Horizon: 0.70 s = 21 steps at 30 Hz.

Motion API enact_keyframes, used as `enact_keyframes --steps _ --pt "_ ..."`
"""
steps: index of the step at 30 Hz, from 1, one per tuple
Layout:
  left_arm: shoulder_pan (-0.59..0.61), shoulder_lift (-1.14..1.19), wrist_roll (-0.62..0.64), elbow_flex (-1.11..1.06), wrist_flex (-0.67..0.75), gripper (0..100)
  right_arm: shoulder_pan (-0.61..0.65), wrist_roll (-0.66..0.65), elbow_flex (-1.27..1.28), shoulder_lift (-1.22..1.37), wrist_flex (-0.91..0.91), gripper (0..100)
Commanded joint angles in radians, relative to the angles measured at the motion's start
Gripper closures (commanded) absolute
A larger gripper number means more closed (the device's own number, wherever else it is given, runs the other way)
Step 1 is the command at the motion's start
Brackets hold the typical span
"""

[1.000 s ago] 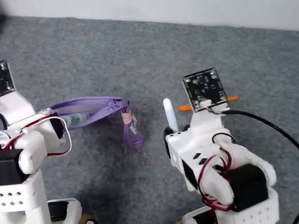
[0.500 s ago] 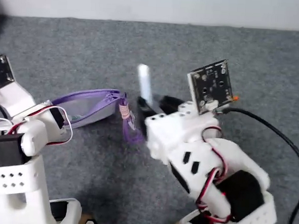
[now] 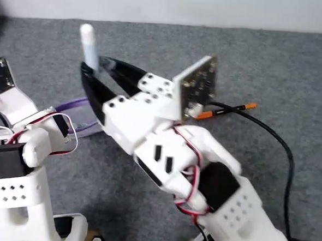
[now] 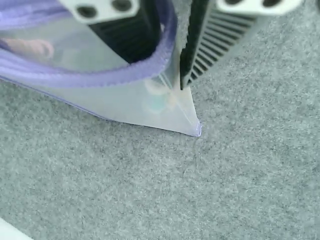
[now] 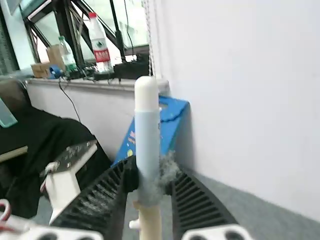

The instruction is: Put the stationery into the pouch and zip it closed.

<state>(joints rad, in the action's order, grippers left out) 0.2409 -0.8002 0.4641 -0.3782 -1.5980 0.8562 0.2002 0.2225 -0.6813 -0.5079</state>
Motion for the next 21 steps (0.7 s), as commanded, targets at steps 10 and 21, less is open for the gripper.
enact_keyframes --steps 10,21 --pt "0.006 0.005 0.015 0.064 0.026 99 -0.002 0.006 0.0 0.223 0.18 99.1" --pt "0.006 0.005 0.015 0.064 0.025 99 -0.021 -0.08 -0.002 0.251 -0.01 81.3"
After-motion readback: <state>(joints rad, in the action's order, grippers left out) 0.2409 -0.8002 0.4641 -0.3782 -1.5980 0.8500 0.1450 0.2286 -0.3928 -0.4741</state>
